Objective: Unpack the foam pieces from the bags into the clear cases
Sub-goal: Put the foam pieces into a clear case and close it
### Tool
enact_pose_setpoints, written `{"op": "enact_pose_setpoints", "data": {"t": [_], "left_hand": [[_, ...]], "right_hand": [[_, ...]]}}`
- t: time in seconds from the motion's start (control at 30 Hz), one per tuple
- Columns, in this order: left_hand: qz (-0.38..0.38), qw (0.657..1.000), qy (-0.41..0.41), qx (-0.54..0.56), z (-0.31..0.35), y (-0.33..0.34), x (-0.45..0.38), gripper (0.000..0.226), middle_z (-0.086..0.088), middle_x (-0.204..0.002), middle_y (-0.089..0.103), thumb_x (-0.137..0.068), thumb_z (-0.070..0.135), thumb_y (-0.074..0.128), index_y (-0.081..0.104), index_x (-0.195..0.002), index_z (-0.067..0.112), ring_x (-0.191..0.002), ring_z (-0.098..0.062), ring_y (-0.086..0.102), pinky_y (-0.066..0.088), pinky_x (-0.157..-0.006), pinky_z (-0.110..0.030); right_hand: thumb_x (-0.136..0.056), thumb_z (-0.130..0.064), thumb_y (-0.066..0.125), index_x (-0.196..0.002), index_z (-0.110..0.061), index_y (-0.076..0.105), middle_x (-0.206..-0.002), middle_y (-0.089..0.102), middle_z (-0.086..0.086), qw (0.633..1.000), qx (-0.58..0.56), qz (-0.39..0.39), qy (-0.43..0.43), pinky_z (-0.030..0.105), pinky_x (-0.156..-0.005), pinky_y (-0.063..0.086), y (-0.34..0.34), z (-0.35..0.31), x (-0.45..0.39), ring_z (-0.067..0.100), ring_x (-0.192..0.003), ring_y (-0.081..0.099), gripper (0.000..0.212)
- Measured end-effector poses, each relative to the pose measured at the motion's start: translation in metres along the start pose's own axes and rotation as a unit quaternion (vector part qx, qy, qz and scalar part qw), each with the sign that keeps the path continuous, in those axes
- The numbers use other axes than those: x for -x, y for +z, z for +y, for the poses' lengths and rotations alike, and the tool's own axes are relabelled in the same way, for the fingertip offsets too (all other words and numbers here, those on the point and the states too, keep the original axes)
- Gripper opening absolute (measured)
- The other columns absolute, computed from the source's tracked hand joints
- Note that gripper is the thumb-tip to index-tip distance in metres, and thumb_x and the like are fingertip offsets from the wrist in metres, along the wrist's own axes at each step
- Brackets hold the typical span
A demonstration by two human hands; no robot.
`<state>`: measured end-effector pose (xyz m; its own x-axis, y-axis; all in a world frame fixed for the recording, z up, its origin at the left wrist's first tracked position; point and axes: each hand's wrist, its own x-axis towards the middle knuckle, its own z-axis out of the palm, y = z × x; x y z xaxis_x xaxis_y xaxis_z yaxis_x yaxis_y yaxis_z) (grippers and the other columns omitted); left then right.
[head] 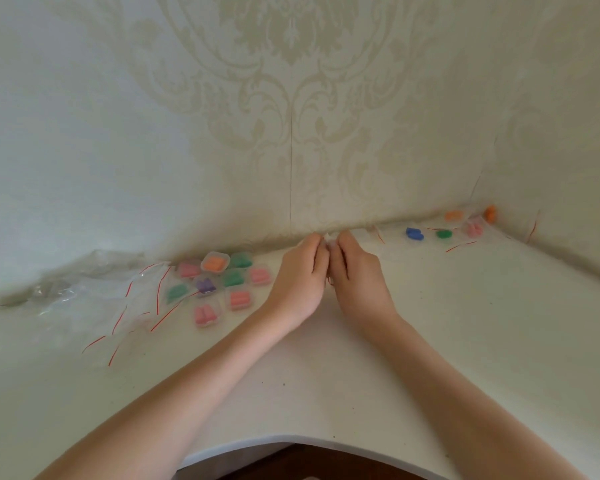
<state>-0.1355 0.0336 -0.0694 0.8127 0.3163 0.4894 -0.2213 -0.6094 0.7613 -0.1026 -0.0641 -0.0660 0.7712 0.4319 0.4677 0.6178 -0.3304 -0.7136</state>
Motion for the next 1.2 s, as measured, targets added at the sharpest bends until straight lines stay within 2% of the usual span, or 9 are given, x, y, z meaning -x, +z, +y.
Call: {"op": "enact_pose_setpoints", "data": {"t": [0.3, 0.43, 0.53, 0.63, 0.77, 0.87, 0.97, 1.1, 1.2], "left_hand": [[-0.017, 0.970, 0.079, -0.230, -0.008, -0.009, -0.004, 0.018, -0.002, -0.063, 0.038, -0.093, 0.003, 0.040, 0.036, -0.077, 0.010, -0.059, -0.025, 0.037, 0.012, -0.053, -0.034], [0.033, 0.963, 0.106, -0.247, -0.010, -0.011, -0.005, 0.020, -0.005, -0.060, 0.040, -0.096, 0.010, 0.043, 0.039, -0.076, 0.011, -0.052, -0.023, 0.034, 0.013, -0.047, -0.031], [0.056, 0.957, 0.142, -0.247, -0.013, -0.012, -0.005, 0.026, -0.010, -0.059, 0.048, -0.097, 0.019, 0.041, 0.046, -0.076, 0.006, -0.049, -0.020, 0.034, 0.012, -0.044, -0.027], [0.084, 0.934, 0.207, -0.277, -0.007, -0.010, -0.003, 0.031, -0.006, -0.055, 0.049, -0.094, 0.025, 0.037, 0.047, -0.071, 0.007, -0.046, -0.017, 0.035, 0.019, -0.047, -0.024], [0.074, 0.932, 0.266, -0.234, -0.003, -0.003, 0.002, 0.028, -0.004, -0.064, 0.053, -0.094, 0.025, 0.040, 0.051, -0.075, 0.007, -0.055, -0.014, 0.041, 0.020, -0.053, -0.022], [0.016, 0.986, 0.147, -0.076, 0.001, -0.004, 0.003, 0.027, 0.001, -0.072, 0.058, -0.099, 0.032, 0.039, 0.050, -0.083, 0.013, -0.062, -0.011, 0.049, 0.035, -0.056, -0.027], [0.072, 0.997, -0.006, 0.032, -0.004, -0.009, -0.009, 0.012, 0.005, -0.075, 0.053, -0.098, 0.025, 0.045, 0.048, -0.091, 0.016, -0.065, -0.010, 0.053, 0.047, -0.058, -0.025], [0.063, 0.934, -0.214, 0.280, -0.012, -0.018, -0.023, 0.009, 0.000, -0.088, 0.059, -0.096, 0.018, 0.052, 0.053, -0.099, 0.010, -0.075, -0.011, 0.061, 0.056, -0.064, -0.028], [0.021, 0.895, -0.216, 0.390, -0.009, -0.024, -0.024, 0.010, -0.003, -0.079, 0.067, -0.095, 0.009, 0.053, 0.059, -0.088, 0.006, -0.069, -0.009, 0.065, 0.055, -0.064, -0.022]], "right_hand": [[-0.100, -0.020, 0.033, -0.083, -0.013, 0.032, -0.059, 0.037, -0.001, 0.974, 0.224, 0.035, 0.004, 0.033, -0.046, 0.016, -0.002, 0.004, -0.006, 0.029, -0.061, 0.041, 0.018], [-0.090, -0.002, 0.049, -0.092, -0.007, 0.047, -0.090, 0.053, 0.009, 0.964, 0.237, 0.062, -0.106, 0.032, -0.050, 0.036, -0.008, 0.003, -0.007, 0.030, -0.078, 0.052, 0.005], [-0.070, 0.010, 0.054, -0.081, -0.007, 0.062, -0.116, 0.059, 0.013, 0.951, 0.262, 0.045, -0.157, 0.031, -0.058, 0.043, -0.010, 0.005, -0.008, 0.033, -0.093, 0.056, 0.023], [-0.081, 0.002, 0.055, -0.079, -0.008, 0.067, -0.139, 0.049, 0.010, 0.949, 0.299, 0.020, -0.099, 0.038, -0.074, 0.045, -0.010, 0.001, -0.006, 0.034, -0.116, 0.050, 0.017], [-0.093, -0.015, 0.041, -0.109, -0.010, 0.064, -0.151, 0.033, -0.003, 0.968, 0.244, -0.043, 0.044, 0.038, -0.094, 0.043, -0.012, 0.003, -0.007, 0.020, -0.133, 0.035, 0.029], [-0.094, -0.026, 0.051, -0.136, -0.022, 0.049, -0.147, 0.038, -0.004, 0.986, 0.160, -0.028, 0.042, 0.037, -0.101, 0.041, -0.015, 0.008, -0.010, 0.016, -0.132, 0.038, 0.042], [-0.090, -0.035, 0.061, -0.136, -0.036, 0.046, -0.127, 0.047, -0.015, 0.999, -0.004, -0.001, 0.052, 0.022, -0.099, 0.041, -0.017, 0.007, -0.012, 0.009, -0.117, 0.049, 0.048], [-0.088, -0.028, 0.064, -0.128, -0.042, 0.052, -0.122, 0.051, -0.018, 0.988, -0.142, -0.021, 0.059, -0.004, -0.079, 0.035, -0.019, 0.006, -0.013, -0.004, -0.109, 0.049, 0.044], [-0.090, -0.023, 0.062, -0.128, -0.034, 0.055, -0.125, 0.056, -0.010, 0.985, -0.162, -0.035, 0.039, -0.004, -0.083, 0.033, -0.016, 0.009, -0.014, -0.013, -0.113, 0.047, 0.041]]}}
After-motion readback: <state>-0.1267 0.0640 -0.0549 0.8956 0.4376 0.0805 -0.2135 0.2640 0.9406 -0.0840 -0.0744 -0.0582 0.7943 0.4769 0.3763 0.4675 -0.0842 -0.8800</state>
